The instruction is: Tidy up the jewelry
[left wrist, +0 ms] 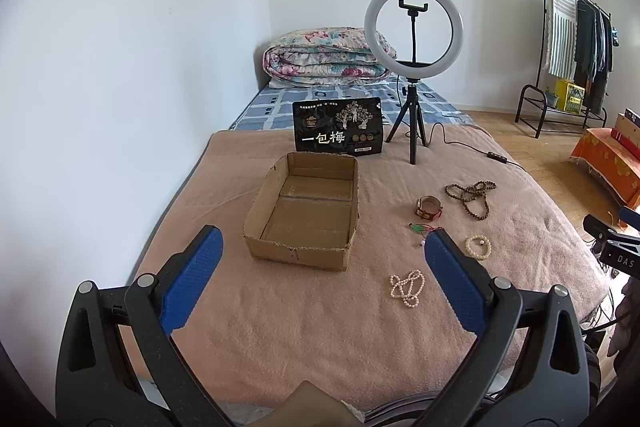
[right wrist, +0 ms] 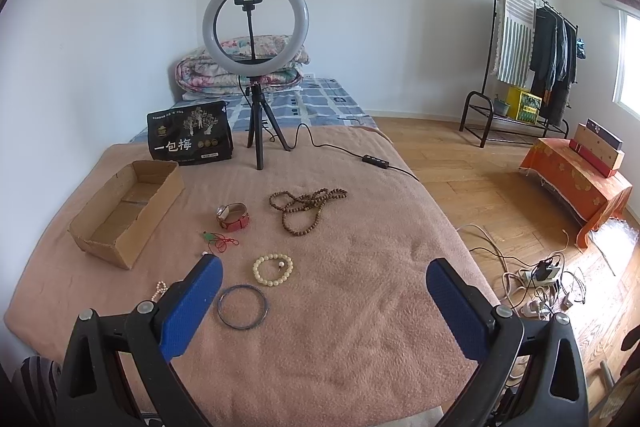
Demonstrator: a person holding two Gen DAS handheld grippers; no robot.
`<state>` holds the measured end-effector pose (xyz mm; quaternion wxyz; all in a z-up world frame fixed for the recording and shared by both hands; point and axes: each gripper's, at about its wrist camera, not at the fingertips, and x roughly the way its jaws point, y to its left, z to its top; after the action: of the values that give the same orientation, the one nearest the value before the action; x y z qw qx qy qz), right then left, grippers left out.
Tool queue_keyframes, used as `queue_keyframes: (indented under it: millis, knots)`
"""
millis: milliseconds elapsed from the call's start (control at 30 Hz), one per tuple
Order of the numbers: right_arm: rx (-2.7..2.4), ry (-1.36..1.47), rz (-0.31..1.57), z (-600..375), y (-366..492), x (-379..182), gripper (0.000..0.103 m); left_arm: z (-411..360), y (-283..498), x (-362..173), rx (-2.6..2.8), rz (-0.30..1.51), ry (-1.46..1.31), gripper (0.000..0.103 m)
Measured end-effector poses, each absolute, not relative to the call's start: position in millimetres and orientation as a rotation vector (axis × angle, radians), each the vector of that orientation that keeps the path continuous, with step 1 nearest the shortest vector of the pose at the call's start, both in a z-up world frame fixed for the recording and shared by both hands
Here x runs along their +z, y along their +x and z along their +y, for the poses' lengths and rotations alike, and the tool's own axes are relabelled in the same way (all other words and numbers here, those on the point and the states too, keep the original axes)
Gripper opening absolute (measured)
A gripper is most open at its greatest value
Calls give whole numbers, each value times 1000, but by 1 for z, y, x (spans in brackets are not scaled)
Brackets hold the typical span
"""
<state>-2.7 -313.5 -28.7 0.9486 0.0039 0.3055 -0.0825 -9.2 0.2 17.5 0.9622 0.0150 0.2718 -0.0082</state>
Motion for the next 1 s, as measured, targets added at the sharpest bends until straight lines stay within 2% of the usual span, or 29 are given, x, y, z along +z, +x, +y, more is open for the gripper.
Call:
queue_keyframes:
  millis: [1000]
  knots:
    - [-161,13,622,-312,0,-27,103,3,-3,23,-20,550,28,102]
